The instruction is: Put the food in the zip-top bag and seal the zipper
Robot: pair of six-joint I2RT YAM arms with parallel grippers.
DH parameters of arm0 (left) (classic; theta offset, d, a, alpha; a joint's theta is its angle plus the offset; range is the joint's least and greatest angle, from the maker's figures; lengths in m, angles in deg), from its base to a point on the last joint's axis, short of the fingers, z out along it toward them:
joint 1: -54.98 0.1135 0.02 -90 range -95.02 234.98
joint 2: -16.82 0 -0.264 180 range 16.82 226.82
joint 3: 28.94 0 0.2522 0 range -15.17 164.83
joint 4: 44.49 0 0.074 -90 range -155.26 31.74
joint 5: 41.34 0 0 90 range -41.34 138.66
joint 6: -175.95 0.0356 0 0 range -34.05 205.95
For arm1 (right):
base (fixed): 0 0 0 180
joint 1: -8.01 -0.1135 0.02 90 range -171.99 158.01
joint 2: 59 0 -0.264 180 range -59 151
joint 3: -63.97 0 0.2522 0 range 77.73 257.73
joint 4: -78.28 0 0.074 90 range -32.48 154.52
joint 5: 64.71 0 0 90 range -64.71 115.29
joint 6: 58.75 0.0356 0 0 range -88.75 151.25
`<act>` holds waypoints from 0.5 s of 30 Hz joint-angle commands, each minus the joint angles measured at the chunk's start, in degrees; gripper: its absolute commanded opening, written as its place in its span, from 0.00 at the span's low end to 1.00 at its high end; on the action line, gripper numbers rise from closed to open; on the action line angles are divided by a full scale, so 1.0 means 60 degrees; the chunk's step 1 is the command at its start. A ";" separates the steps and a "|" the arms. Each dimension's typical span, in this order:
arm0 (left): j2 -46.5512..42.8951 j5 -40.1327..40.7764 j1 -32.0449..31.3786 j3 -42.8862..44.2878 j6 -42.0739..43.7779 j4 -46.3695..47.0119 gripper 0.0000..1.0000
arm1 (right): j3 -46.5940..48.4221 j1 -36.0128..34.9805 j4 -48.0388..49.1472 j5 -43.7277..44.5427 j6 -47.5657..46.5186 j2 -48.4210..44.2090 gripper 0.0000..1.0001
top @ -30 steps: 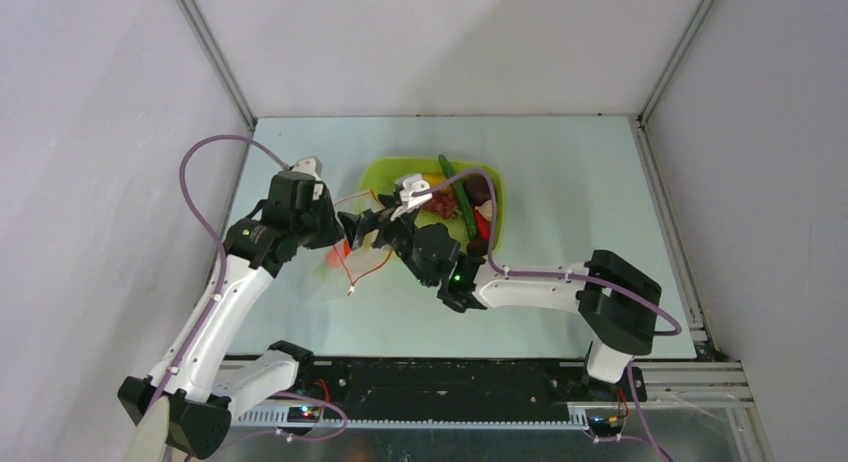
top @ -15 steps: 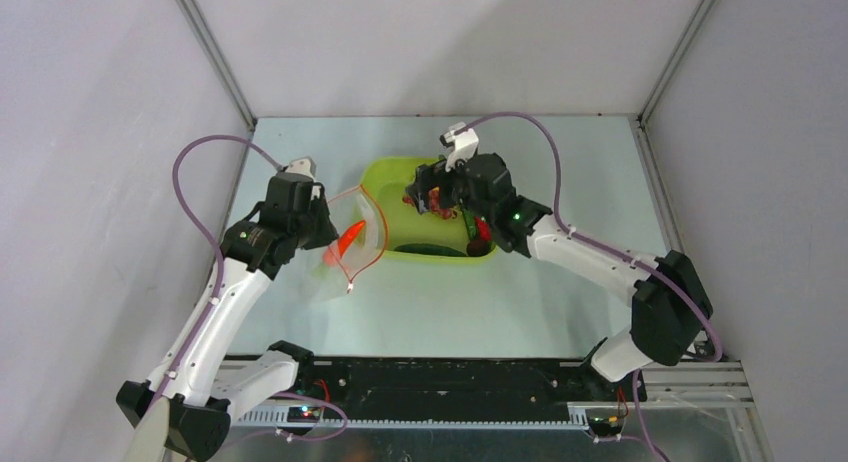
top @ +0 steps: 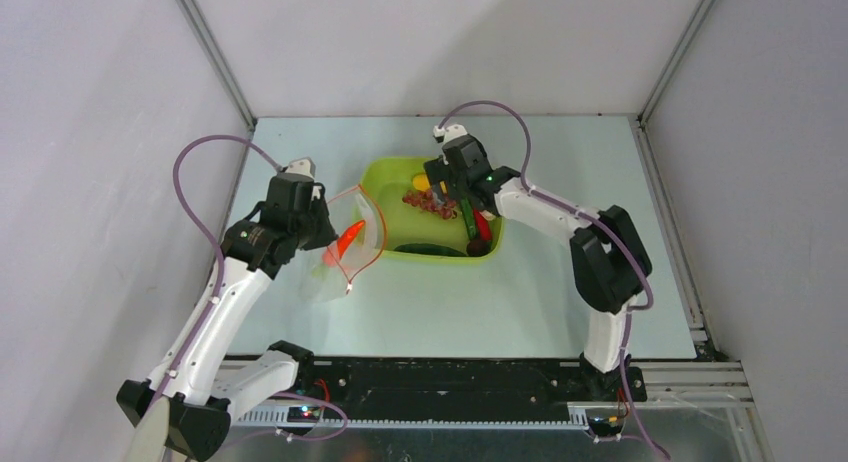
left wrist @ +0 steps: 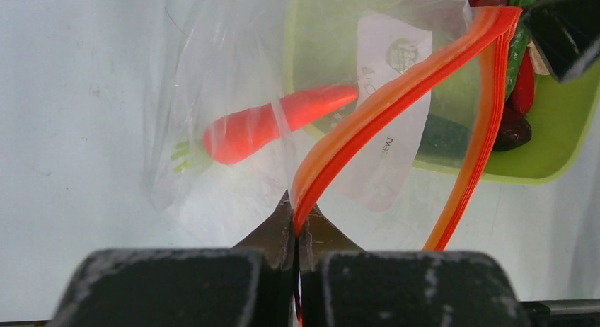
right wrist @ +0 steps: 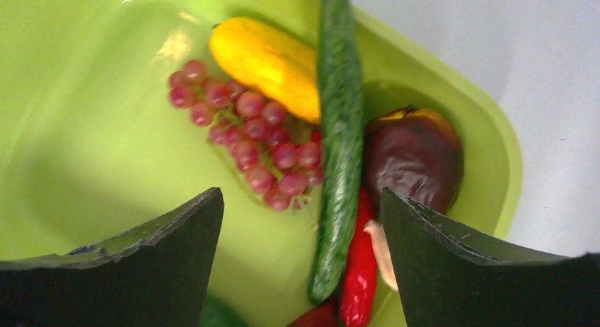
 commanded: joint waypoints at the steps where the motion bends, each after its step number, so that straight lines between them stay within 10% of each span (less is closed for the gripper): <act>1: -0.0013 -0.0105 0.0060 0.0122 0.0094 0.0261 0.00 | 0.0956 0.0260 0.0201 0.0803 -0.0222 0.0750 0.83; 15: -0.0011 -0.0276 0.0062 -0.0008 0.0131 0.0405 0.00 | 0.2507 0.0876 0.0627 -0.0154 -0.0793 0.2663 0.68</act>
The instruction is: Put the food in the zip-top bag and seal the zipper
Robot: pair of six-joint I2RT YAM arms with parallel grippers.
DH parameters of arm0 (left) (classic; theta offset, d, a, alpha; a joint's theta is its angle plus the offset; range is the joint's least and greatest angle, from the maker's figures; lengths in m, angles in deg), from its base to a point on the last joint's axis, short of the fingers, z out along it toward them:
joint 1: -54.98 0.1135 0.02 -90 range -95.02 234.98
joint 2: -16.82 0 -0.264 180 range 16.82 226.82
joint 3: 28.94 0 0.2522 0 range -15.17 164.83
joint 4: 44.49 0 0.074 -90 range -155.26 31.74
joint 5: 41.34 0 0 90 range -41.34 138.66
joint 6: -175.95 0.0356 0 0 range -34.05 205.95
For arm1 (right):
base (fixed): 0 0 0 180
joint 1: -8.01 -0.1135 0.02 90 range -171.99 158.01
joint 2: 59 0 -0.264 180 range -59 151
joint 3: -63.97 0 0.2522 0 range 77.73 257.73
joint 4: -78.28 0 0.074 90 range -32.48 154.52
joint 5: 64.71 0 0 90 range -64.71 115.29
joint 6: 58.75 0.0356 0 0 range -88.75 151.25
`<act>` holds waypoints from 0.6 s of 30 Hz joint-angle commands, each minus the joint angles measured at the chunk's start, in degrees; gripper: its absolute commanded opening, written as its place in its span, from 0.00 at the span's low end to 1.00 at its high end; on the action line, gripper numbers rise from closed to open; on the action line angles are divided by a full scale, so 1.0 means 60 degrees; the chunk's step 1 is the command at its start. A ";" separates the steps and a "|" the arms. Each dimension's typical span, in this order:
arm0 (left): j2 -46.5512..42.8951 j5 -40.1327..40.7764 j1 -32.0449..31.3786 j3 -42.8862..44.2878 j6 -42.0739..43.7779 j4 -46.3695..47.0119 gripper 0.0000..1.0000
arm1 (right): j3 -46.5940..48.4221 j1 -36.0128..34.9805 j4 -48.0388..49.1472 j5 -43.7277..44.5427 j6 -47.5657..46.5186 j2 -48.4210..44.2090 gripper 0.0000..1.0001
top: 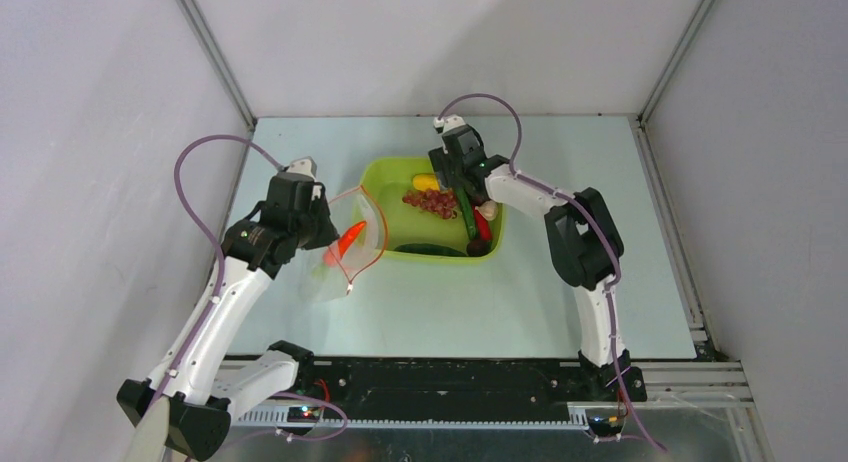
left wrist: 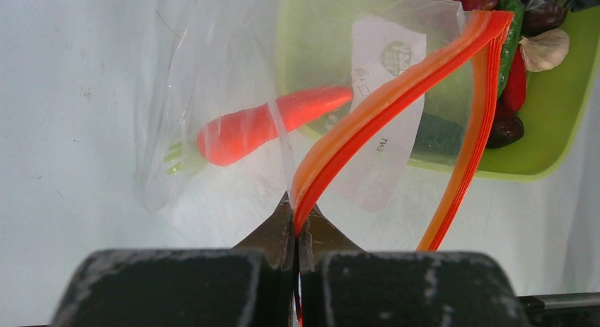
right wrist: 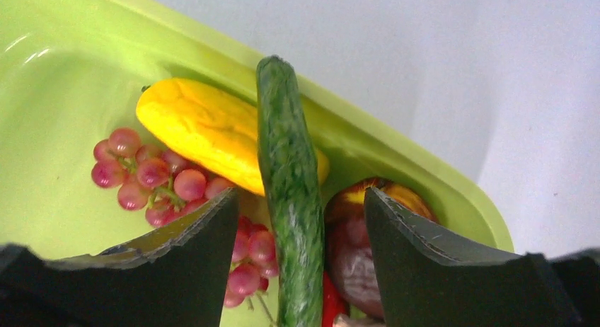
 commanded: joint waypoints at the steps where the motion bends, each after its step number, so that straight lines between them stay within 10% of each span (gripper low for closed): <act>1: -0.0034 -0.0114 0.0060 -0.0009 0.0137 0.0352 0.00 | 0.0819 0.0113 0.0249 -0.0299 -0.0314 0.0503 0.67; 9: -0.0004 -0.0142 0.0057 -0.0042 0.0111 0.0360 0.00 | 0.1283 0.0178 0.0157 -0.0265 -0.0315 0.1080 0.57; 18: -0.0049 -0.0248 0.0068 -0.0042 0.0120 0.0383 0.00 | 0.1054 0.0034 0.0270 0.0024 -0.0305 0.0672 0.08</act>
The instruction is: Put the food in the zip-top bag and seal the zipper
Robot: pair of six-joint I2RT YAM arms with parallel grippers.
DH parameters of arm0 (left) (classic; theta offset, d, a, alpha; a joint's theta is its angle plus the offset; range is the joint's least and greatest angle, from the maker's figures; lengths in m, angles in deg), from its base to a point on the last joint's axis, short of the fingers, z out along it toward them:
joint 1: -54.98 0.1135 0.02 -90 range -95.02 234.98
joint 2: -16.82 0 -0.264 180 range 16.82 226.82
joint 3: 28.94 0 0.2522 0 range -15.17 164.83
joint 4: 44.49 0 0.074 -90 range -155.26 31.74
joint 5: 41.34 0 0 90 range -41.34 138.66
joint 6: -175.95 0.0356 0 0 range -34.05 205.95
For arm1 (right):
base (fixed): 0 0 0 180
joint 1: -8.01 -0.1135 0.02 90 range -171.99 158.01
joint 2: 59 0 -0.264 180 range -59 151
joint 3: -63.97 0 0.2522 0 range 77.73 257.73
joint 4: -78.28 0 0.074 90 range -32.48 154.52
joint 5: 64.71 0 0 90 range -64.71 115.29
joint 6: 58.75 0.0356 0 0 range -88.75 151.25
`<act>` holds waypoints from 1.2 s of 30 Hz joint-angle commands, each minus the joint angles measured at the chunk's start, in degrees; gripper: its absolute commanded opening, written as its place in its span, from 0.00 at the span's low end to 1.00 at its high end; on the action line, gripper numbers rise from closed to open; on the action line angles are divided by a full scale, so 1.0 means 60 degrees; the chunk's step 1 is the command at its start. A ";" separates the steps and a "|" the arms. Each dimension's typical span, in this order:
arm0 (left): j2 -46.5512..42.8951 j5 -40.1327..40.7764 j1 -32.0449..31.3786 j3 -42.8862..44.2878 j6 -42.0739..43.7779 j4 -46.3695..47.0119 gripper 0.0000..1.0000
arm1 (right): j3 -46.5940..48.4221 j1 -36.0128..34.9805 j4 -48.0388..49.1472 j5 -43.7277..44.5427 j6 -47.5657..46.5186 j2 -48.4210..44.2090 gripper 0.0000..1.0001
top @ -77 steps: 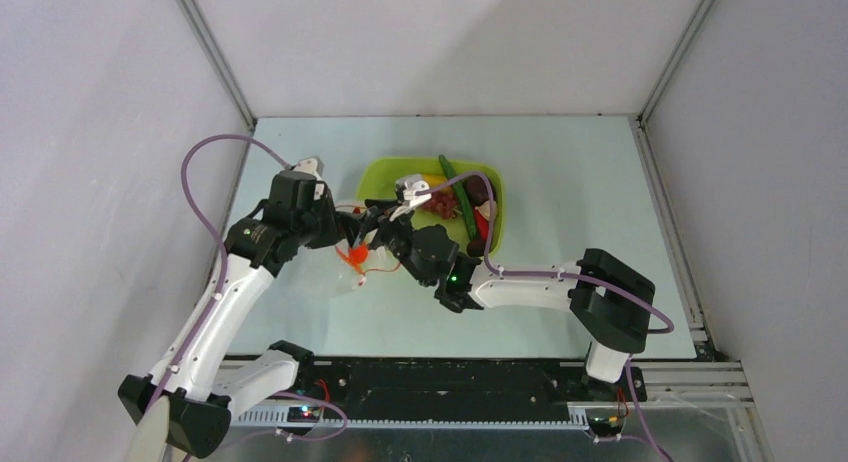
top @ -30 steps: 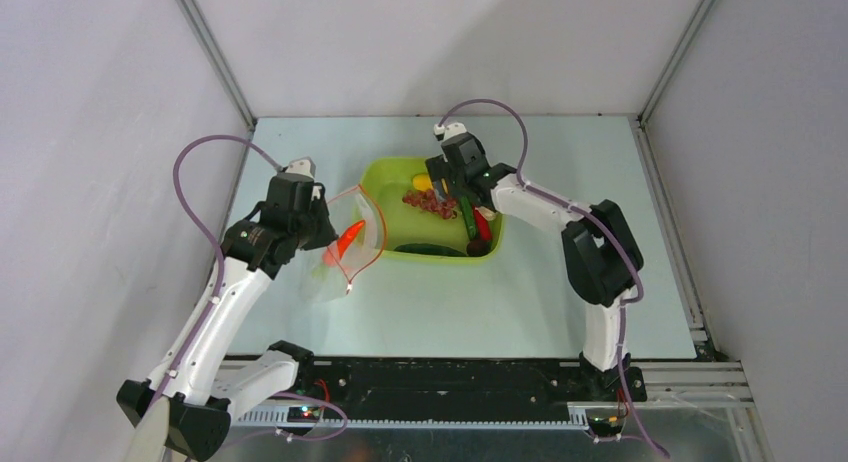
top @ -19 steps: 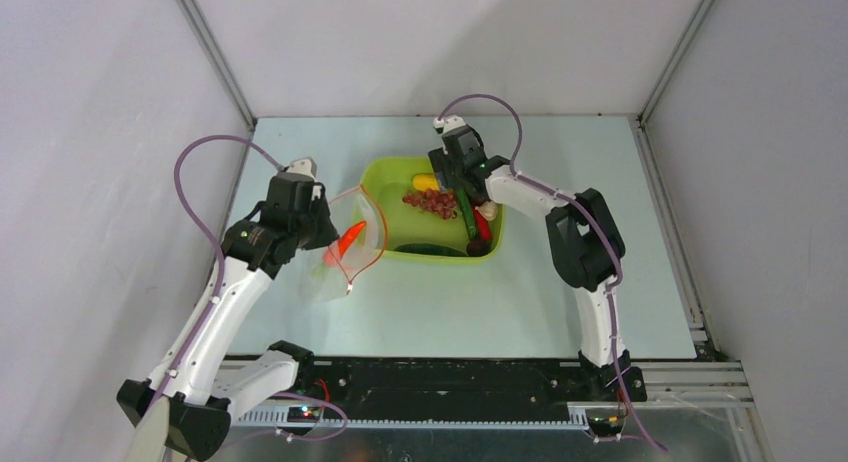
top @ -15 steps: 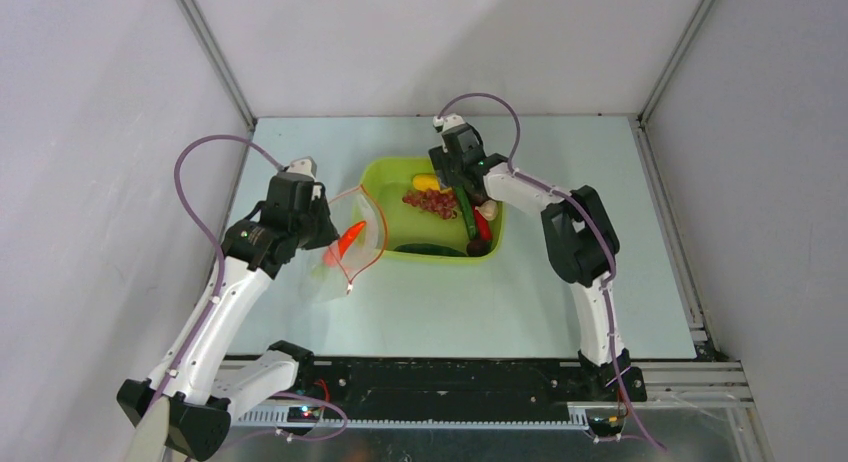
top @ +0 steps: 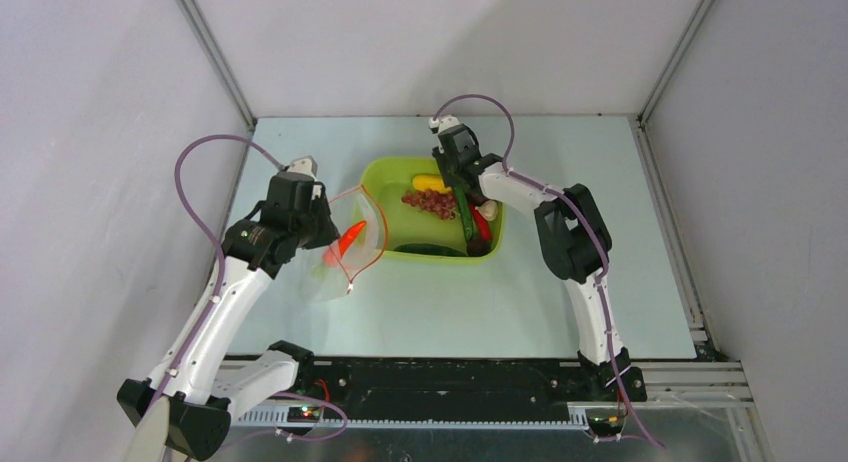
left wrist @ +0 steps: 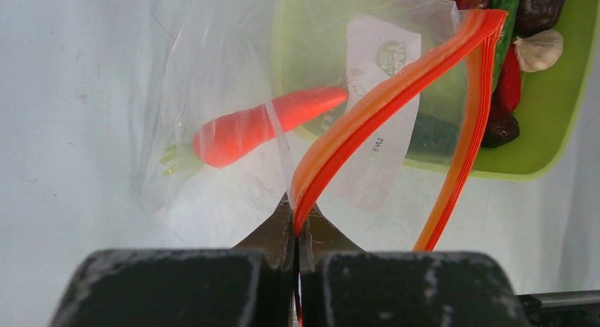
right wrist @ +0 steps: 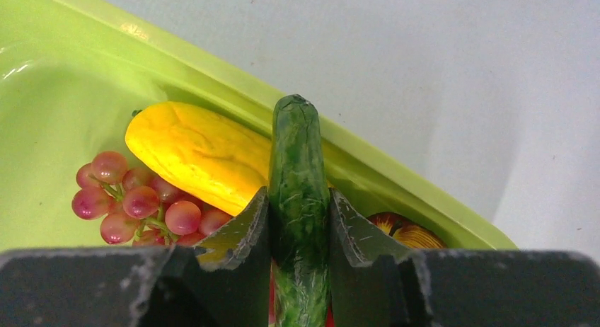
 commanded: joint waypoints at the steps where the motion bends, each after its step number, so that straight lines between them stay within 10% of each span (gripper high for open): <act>1: -0.0089 -0.0171 0.0061 -0.0051 0.0122 0.0331 0.00 | 0.0054 -0.0140 0.0237 0.0393 -0.0054 -0.0558 0.05; 20: -0.0037 -0.0498 0.0072 -0.0156 0.0092 0.0379 0.00 | -0.3383 -0.1477 0.3875 0.1114 -0.0724 -0.5804 0.01; 36: -0.0063 -0.0649 0.0072 -0.0204 0.0053 0.0421 0.00 | -0.3904 -0.3846 0.8645 -0.0670 -0.0308 -0.6425 0.02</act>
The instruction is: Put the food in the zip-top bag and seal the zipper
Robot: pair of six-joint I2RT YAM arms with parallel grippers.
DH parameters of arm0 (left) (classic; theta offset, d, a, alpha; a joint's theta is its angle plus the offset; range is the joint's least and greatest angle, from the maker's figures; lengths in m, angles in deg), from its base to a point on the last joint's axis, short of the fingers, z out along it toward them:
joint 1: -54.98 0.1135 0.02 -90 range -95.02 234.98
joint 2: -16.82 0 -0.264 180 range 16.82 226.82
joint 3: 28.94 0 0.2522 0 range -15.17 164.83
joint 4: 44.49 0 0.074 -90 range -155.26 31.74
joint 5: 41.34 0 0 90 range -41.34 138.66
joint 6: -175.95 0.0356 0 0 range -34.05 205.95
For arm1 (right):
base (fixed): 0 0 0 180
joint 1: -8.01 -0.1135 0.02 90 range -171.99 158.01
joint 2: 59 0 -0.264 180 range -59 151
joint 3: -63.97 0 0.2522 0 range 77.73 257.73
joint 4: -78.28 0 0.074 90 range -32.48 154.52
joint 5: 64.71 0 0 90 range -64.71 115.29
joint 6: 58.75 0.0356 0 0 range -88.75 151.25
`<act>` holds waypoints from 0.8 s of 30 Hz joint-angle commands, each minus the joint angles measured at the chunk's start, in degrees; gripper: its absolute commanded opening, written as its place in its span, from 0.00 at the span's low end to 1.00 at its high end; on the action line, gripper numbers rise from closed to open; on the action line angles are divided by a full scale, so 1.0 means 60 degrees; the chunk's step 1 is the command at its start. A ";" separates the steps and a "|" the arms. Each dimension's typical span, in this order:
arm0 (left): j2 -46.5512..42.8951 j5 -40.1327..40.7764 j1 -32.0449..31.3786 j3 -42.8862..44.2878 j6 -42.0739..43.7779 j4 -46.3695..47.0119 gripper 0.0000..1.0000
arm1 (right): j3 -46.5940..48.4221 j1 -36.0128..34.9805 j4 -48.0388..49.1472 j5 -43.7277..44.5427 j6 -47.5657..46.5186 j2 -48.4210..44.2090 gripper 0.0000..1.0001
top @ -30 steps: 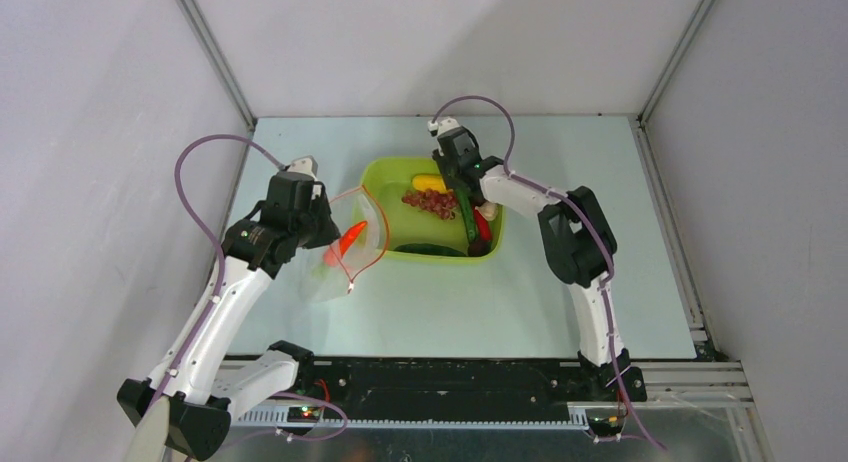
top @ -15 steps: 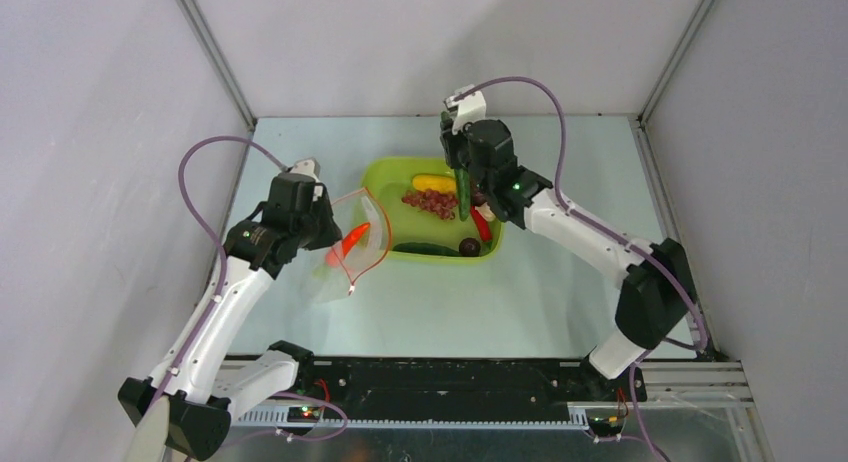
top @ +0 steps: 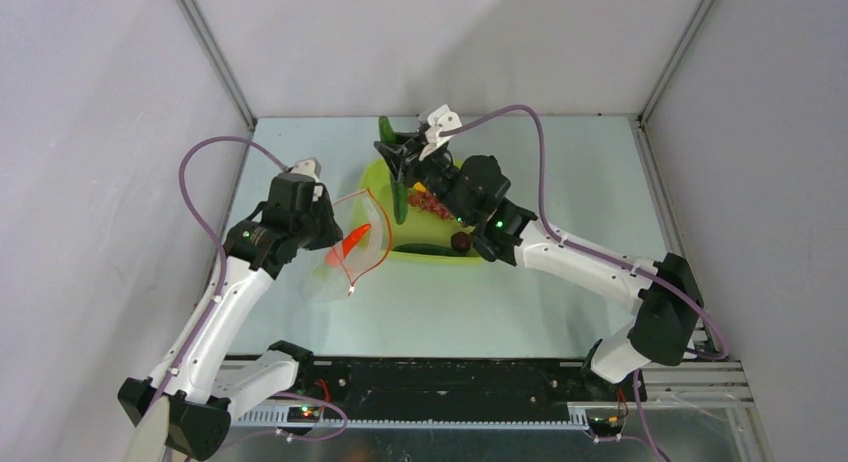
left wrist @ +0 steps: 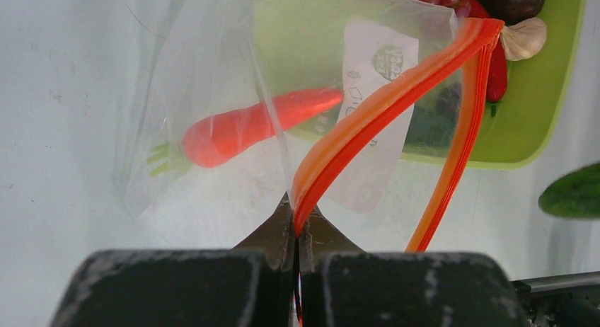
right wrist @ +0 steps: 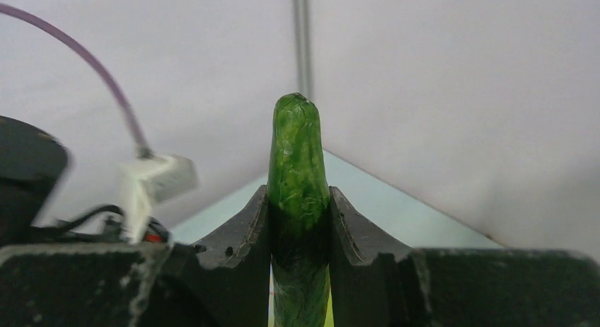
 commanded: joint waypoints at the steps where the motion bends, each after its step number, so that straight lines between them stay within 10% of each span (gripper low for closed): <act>1: -0.0094 -0.0191 0.0080 -0.0059 0.0052 0.0233 0.00 | -0.0121 -0.0508 0.2261 -0.0587 0.0324 -0.0004 0.02; 24: -0.0571 -0.0263 0.0135 -0.0206 -0.0067 0.0351 0.00 | -0.1877 -0.2303 0.6756 0.1456 0.2043 0.2219 0.21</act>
